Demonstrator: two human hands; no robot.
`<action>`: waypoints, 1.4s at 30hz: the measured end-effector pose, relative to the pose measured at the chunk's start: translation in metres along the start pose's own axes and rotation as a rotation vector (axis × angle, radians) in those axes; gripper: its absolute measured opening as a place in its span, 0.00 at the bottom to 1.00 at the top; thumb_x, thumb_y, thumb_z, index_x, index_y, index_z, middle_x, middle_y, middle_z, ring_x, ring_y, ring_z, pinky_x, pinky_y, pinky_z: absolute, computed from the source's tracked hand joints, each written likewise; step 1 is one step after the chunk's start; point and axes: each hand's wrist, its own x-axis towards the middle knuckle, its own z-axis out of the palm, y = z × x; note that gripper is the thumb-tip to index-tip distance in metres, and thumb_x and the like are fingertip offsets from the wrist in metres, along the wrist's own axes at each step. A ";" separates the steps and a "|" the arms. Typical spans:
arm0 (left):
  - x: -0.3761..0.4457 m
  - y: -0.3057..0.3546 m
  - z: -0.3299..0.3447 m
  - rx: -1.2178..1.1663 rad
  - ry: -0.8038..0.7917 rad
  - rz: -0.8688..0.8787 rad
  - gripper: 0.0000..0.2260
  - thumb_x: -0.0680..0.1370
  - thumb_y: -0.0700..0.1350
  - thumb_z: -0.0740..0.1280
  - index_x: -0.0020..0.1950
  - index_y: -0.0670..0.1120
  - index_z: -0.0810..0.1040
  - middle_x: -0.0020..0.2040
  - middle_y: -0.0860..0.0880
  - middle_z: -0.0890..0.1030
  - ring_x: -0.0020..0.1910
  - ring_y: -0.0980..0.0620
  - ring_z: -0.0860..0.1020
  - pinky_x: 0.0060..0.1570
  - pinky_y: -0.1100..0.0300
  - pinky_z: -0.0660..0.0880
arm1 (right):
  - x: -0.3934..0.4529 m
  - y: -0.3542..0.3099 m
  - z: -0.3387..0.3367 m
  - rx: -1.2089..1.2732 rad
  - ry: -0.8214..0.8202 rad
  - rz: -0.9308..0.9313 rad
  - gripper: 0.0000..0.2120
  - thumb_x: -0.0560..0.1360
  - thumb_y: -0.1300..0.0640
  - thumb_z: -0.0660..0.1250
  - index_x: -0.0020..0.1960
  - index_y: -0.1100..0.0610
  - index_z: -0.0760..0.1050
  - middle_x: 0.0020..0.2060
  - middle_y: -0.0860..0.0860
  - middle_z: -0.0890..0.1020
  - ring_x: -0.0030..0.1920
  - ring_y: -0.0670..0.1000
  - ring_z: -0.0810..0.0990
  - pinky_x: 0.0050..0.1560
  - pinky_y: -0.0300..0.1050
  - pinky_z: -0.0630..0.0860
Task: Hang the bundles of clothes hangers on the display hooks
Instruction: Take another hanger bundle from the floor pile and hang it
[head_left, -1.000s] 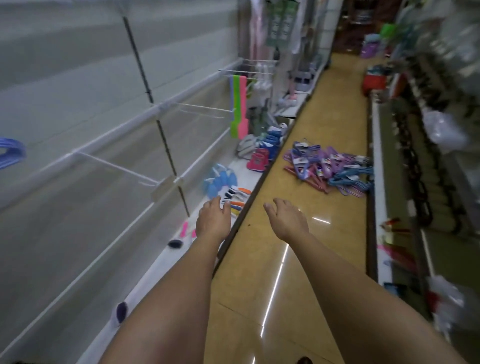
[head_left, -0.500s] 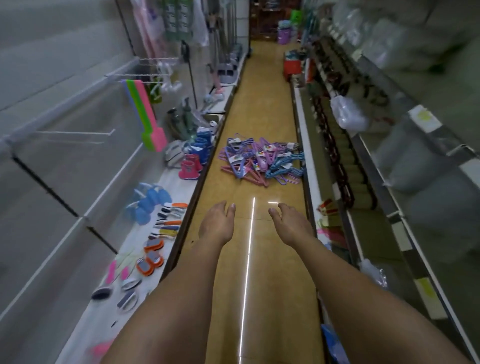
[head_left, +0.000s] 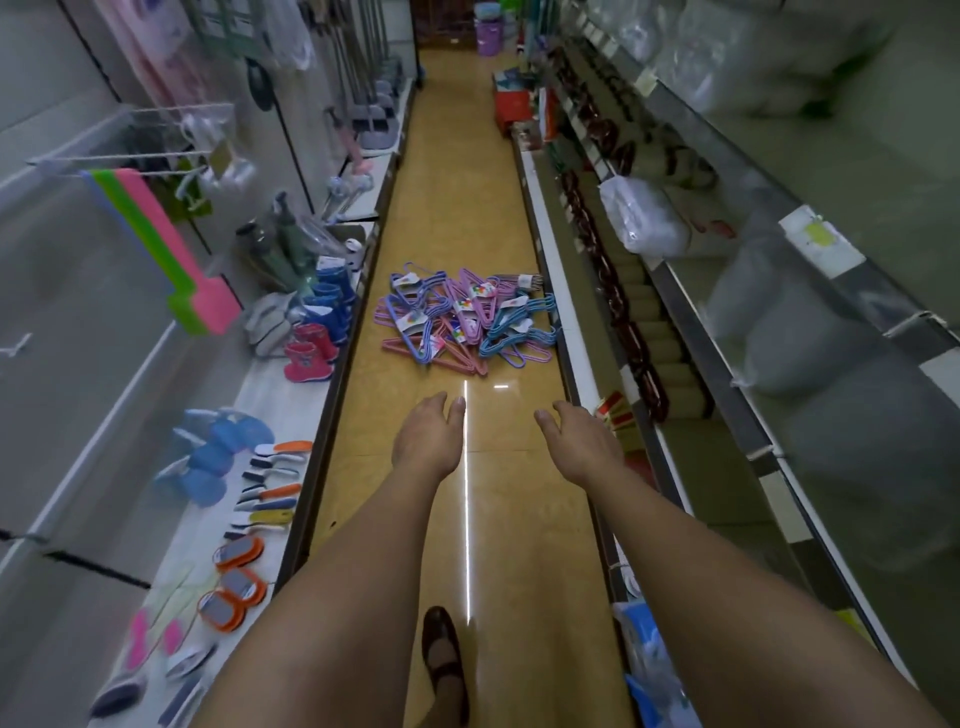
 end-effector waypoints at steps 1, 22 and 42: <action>0.015 0.000 -0.002 -0.003 -0.002 0.006 0.24 0.83 0.55 0.51 0.75 0.45 0.63 0.73 0.46 0.66 0.72 0.46 0.65 0.69 0.49 0.64 | 0.014 -0.004 -0.001 -0.003 0.005 0.007 0.27 0.82 0.42 0.47 0.74 0.56 0.61 0.70 0.56 0.69 0.68 0.57 0.68 0.64 0.51 0.67; 0.307 -0.007 -0.055 0.012 -0.059 -0.024 0.24 0.82 0.56 0.51 0.74 0.46 0.64 0.72 0.44 0.69 0.70 0.44 0.68 0.66 0.47 0.67 | 0.278 -0.099 -0.004 0.033 -0.017 0.104 0.27 0.82 0.41 0.47 0.74 0.55 0.61 0.71 0.56 0.68 0.68 0.57 0.69 0.63 0.52 0.67; 0.589 0.092 -0.025 0.000 0.037 -0.100 0.24 0.82 0.57 0.52 0.74 0.46 0.64 0.72 0.45 0.68 0.70 0.45 0.67 0.68 0.45 0.66 | 0.602 -0.102 -0.082 0.021 -0.081 -0.010 0.27 0.81 0.40 0.47 0.73 0.55 0.62 0.69 0.56 0.69 0.67 0.58 0.71 0.61 0.52 0.69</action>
